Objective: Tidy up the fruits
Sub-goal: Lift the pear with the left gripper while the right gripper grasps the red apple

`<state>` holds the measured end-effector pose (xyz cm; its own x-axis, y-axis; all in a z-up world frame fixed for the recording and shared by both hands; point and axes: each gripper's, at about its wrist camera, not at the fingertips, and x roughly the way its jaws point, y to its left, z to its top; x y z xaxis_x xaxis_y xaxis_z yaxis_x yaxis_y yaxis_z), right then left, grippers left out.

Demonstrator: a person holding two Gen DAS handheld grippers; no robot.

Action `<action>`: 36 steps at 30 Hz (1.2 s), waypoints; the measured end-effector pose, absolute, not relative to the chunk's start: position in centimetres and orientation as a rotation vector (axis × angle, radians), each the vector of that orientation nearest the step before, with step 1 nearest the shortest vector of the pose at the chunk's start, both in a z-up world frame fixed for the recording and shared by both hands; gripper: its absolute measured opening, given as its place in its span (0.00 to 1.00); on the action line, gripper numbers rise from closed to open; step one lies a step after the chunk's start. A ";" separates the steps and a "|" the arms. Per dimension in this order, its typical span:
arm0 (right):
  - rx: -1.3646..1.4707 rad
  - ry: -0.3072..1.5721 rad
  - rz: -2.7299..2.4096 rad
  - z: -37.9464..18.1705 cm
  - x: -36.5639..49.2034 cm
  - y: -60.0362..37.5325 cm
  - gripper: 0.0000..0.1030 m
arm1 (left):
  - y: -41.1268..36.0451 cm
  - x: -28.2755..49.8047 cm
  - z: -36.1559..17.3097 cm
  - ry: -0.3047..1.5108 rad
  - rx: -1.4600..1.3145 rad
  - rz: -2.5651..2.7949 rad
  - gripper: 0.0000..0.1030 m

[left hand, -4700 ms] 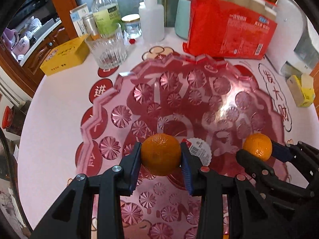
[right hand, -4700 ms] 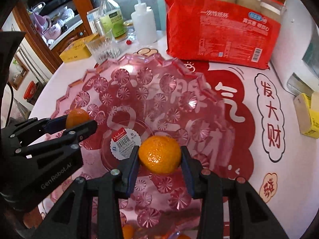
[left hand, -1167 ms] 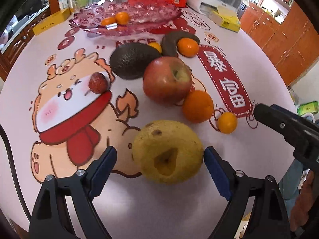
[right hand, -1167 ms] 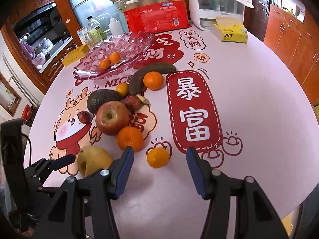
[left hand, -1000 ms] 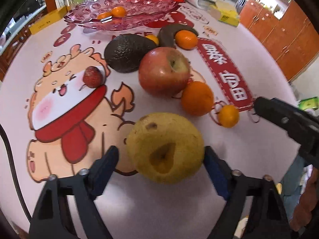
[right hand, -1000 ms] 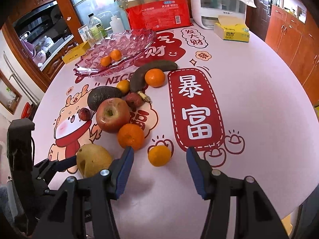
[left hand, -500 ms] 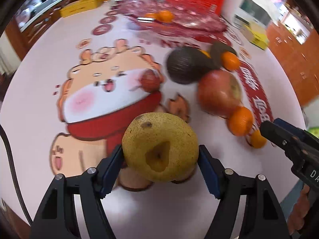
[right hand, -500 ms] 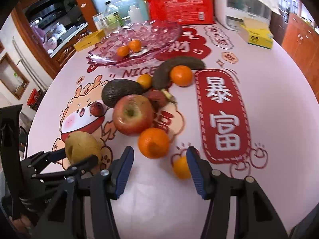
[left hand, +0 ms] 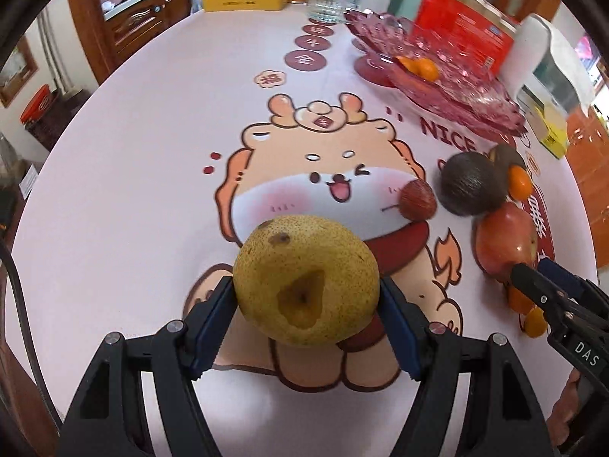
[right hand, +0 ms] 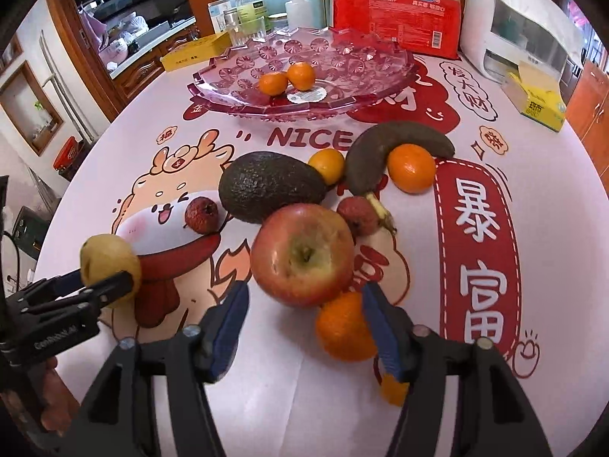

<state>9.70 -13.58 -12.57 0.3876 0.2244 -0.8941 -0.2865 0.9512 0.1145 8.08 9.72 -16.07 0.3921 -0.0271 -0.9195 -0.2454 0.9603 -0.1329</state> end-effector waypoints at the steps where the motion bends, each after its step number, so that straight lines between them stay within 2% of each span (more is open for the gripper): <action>1: -0.062 1.126 0.323 -12.7 9.9 -13.6 0.65 | 9.8 8.1 -16.1 1.164 -0.268 0.141 0.70; 10: -0.070 1.131 0.315 -13.8 12.0 -12.6 0.71 | 9.6 8.7 -16.1 1.161 -0.252 0.144 0.70; 14: -0.093 1.138 0.311 -14.0 12.2 -12.0 0.65 | 9.6 9.0 -16.0 1.166 -0.253 0.148 0.70; 21: -0.054 1.176 0.320 -13.5 11.7 -12.3 0.65 | 9.1 9.4 -14.5 1.140 -0.227 0.138 0.70; 28: -0.056 1.129 0.341 -10.5 10.7 -12.3 0.65 | 8.7 10.3 -11.7 1.119 -0.194 0.112 0.70; 36: -0.083 1.015 0.365 -4.4 11.2 -12.1 0.65 | 7.7 12.4 -6.3 1.065 -0.154 0.034 0.70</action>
<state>11.20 -12.07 -4.36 0.4731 0.2599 -0.8418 -0.3363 0.9364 0.1001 12.43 7.68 -6.28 0.4849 -0.0465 -0.8733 -0.1027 0.9886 -0.1097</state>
